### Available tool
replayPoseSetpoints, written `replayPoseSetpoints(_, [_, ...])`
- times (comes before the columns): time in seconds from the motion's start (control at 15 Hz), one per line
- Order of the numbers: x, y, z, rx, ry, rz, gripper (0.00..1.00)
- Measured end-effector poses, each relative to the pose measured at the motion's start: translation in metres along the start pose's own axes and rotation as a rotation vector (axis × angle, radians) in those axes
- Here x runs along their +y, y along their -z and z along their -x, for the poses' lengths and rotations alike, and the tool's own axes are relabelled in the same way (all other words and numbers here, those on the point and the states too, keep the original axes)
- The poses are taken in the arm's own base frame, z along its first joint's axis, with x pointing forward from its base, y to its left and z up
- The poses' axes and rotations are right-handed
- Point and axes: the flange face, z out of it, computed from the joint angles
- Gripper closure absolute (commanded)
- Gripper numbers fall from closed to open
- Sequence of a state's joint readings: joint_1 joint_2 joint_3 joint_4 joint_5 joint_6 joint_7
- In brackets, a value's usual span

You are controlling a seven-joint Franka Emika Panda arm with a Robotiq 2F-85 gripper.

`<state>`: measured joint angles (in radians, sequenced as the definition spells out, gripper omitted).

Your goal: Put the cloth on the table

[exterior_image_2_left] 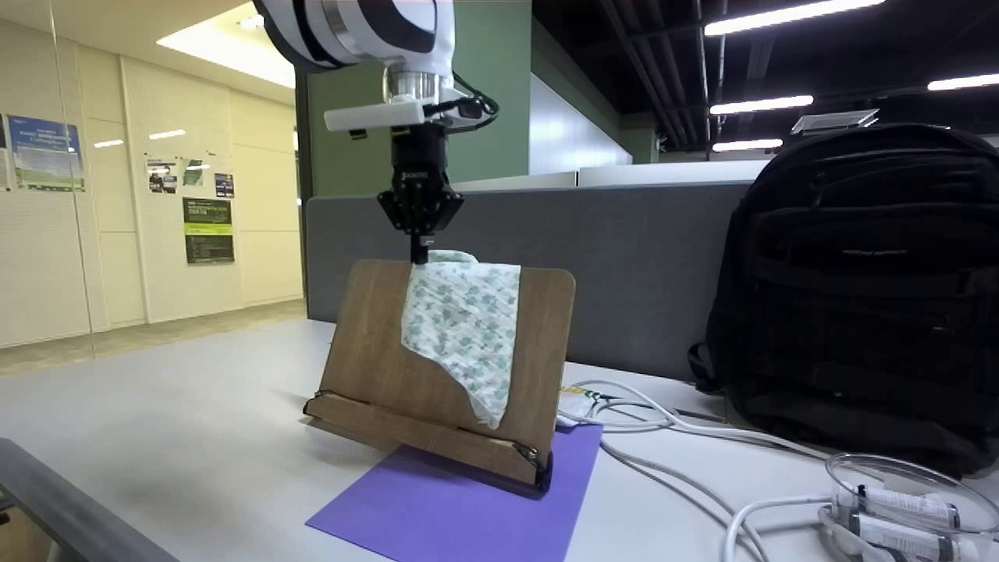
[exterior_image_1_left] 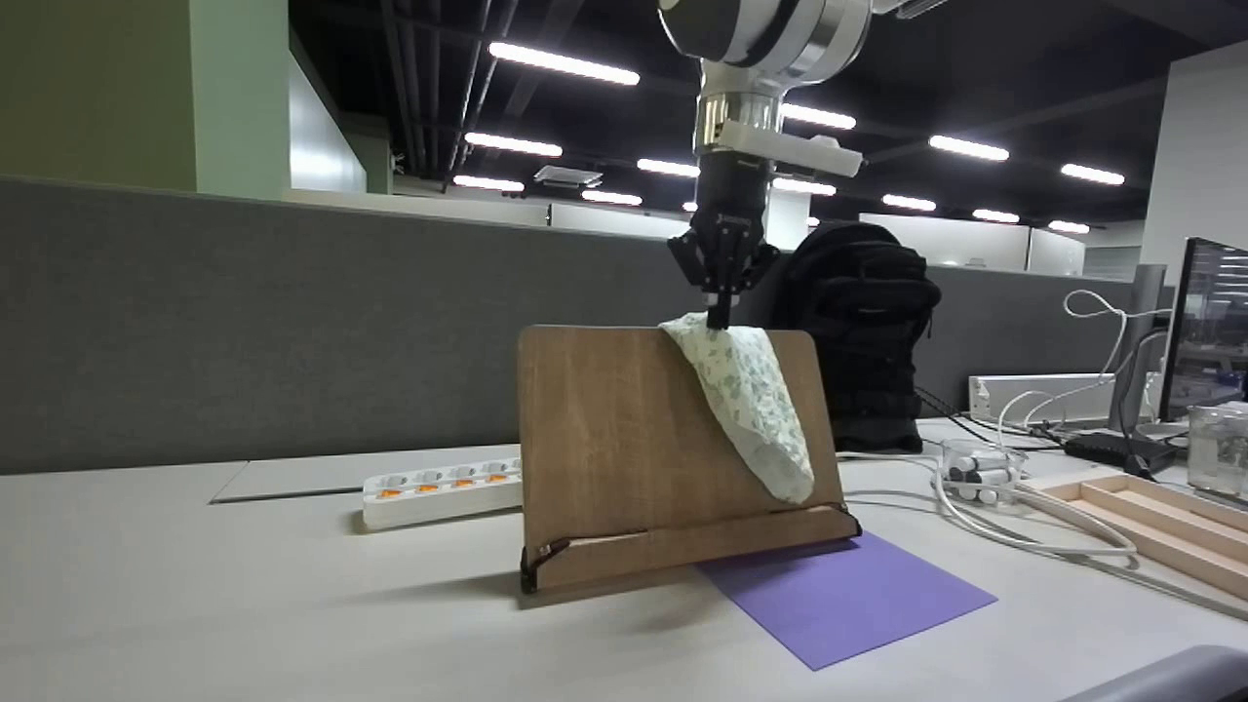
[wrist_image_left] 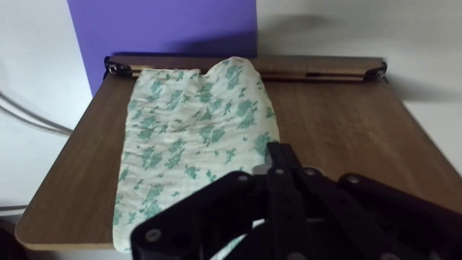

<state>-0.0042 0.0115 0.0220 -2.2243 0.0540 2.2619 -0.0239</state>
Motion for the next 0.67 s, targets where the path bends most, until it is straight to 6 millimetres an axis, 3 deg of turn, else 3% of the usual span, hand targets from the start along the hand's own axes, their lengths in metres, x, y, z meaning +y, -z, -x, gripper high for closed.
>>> replayPoseSetpoints(0.47, [-0.025, -0.013, 0.077, -0.256, 0.201, -0.032, 1.00])
replayPoseSetpoints(0.67, [-0.028, -0.025, 0.098, -0.313, 0.227, -0.024, 1.00])
